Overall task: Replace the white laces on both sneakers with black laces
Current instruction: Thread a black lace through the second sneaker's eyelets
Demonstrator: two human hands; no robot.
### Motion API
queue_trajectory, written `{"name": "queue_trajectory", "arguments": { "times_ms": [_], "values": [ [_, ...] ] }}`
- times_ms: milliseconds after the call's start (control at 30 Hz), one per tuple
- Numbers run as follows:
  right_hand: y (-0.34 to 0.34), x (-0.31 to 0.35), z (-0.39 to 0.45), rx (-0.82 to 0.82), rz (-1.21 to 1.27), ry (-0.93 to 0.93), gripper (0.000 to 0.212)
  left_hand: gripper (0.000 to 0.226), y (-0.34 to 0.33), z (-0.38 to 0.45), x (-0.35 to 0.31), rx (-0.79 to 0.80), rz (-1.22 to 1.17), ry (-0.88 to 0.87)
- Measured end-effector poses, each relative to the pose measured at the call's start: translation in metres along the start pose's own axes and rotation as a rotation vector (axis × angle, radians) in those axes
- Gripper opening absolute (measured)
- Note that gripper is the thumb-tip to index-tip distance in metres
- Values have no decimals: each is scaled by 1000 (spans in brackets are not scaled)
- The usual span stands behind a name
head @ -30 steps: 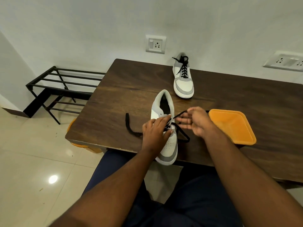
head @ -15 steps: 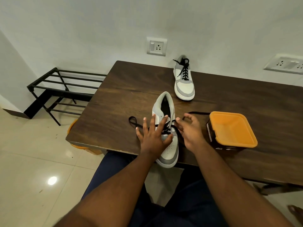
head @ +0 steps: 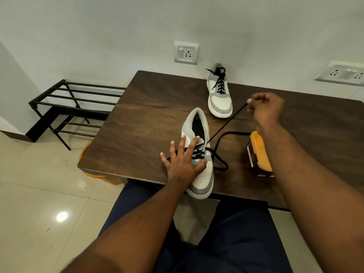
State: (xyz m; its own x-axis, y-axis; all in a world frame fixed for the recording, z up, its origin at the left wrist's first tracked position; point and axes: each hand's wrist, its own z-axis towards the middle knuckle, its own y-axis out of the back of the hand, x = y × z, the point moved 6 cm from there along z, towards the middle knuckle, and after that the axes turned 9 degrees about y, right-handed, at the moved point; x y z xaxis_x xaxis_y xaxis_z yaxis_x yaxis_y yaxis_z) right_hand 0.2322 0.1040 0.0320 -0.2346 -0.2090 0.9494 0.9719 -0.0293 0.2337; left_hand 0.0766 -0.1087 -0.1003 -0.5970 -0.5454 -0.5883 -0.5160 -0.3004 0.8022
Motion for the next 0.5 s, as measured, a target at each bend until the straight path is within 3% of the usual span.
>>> {"name": "queue_trajectory", "arguments": {
  "times_ms": [67, 200, 267, 400, 467, 500],
  "values": [
    [0, 3, 6, 18, 31, -3, 27, 76, 0, 0, 0, -4, -7, 2],
    [-36, -24, -47, 486, -251, -40, 49, 76, 2, -2, -1, -4, -14, -3],
    [-48, -35, -82, 644, -377, 13, 56, 76, 3, -3, -2, -6, -12, -3],
    [-63, -45, -125, 727, -383, 58, 33, 76, 2, -2, -1, -12, 2, 11],
    [-65, -45, -130, 686, -343, 26, 10, 76, 3, -3, -1, -15, 9, 13],
    [-64, -45, -126, 661, -330, 6, 9, 76, 3, -3, 0, -13, 10, 14]
  ]
}}
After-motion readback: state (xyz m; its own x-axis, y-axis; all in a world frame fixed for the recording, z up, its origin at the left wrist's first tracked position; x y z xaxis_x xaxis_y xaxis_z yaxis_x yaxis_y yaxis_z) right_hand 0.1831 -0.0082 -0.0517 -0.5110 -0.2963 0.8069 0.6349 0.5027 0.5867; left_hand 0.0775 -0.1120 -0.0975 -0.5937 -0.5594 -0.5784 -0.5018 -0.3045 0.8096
